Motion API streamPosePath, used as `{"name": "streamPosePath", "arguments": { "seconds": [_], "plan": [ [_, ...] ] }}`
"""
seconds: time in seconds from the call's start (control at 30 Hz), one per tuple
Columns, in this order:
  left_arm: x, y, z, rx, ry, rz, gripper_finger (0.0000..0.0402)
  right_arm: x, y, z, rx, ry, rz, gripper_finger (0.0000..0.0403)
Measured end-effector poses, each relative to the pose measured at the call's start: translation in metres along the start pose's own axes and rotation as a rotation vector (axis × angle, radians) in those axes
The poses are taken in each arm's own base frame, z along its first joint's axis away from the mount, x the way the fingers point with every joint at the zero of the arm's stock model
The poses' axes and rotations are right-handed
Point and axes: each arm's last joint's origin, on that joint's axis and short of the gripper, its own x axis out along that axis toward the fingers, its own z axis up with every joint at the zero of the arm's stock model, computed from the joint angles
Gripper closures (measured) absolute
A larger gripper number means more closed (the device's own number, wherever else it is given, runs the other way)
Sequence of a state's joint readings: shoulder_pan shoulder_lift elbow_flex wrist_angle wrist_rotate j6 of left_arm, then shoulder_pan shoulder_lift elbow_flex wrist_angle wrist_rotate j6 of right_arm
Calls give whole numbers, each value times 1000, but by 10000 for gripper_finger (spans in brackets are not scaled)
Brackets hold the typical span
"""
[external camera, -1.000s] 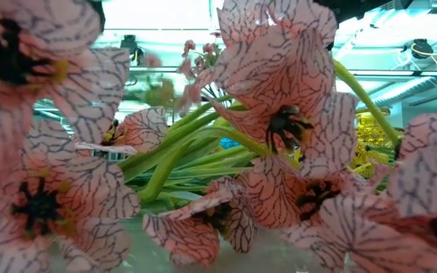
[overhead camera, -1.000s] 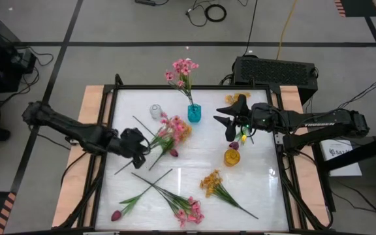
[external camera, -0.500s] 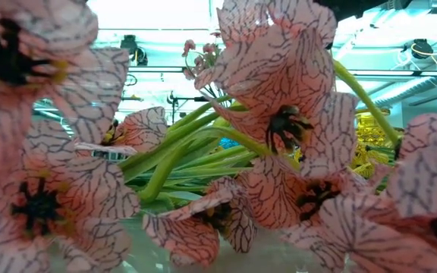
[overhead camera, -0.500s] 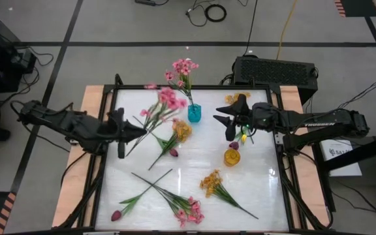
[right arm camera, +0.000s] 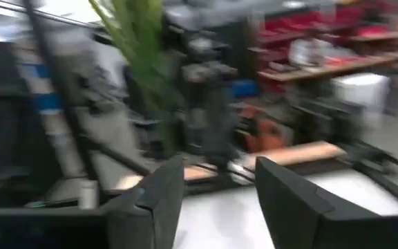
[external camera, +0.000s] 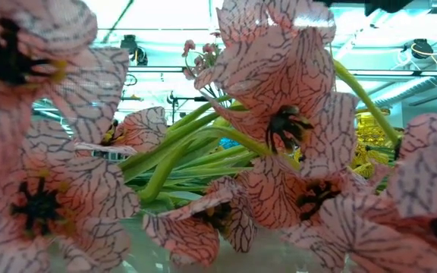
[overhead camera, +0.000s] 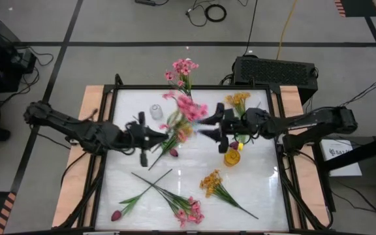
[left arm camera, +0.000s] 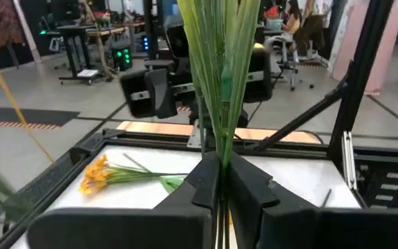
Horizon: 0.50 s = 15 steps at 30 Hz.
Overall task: Sort flowers into vase by color
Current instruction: Put the top pink flowers into the blue vase
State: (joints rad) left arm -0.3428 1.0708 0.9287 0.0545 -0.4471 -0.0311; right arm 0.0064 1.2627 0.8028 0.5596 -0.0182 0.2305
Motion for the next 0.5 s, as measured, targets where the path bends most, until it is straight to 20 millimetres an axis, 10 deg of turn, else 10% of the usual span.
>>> {"name": "streamPosePath", "arguments": {
  "seconds": [0.5],
  "plan": [
    [31,-17,-17,40,2,-36,375,15,20,-11,-84,-92,179,98]
  ]
}}
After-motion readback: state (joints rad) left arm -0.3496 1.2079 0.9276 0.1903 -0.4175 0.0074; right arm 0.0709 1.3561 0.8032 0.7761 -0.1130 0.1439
